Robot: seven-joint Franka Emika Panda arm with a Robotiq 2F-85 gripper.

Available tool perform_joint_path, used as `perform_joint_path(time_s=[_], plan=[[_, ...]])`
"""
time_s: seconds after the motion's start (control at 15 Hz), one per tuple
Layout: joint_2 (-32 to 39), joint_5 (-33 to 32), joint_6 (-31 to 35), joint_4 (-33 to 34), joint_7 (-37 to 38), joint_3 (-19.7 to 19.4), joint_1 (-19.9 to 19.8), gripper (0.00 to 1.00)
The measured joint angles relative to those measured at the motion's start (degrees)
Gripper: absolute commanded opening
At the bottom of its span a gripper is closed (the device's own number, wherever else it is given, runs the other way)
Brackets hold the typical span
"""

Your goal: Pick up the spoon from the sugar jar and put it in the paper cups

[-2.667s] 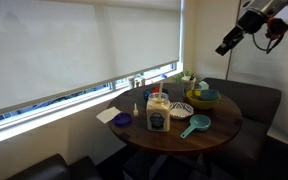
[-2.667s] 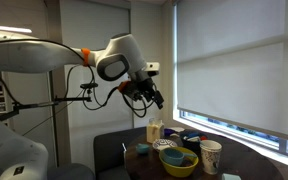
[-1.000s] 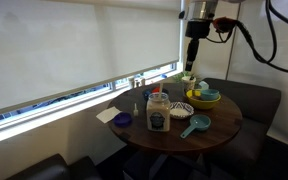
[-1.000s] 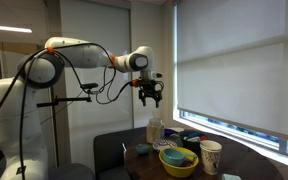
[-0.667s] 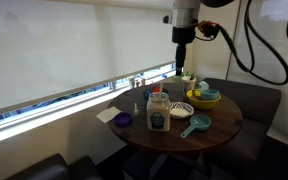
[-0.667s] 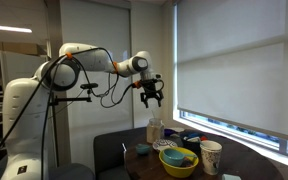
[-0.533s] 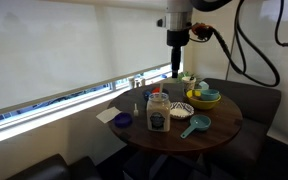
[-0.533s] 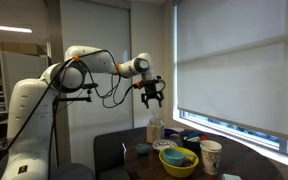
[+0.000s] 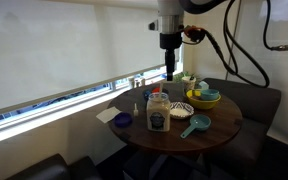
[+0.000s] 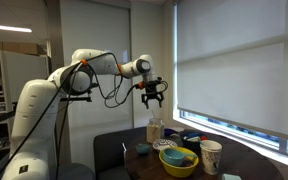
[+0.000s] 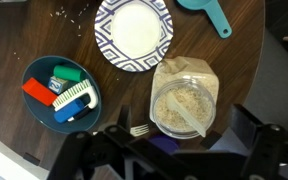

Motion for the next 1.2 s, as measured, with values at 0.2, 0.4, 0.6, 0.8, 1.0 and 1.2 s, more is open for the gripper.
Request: perform_joint_path(time_s=[0.2,0.4,0.6,0.8,1.0,1.2], plan=[[3.0,-1.0,-1.0,1.6,0.6,0.3,1.6,0.72],[6.2,-2.6,-3.4,4.3,2.6,0.4,3.5,0.57],[8.6,-4.9,-5.8,7.3,5.4,0.3,5.1,0.36],[10.7,-6.7,-8.1,10.3,7.3,0.1,6.1,0.16],[12.5,-8.5,-10.3,13.2,9.1,-0.3,7.2,0.03],[14.2,-9.7,-12.3,15.9,10.3,-0.8,8.0,0.01]])
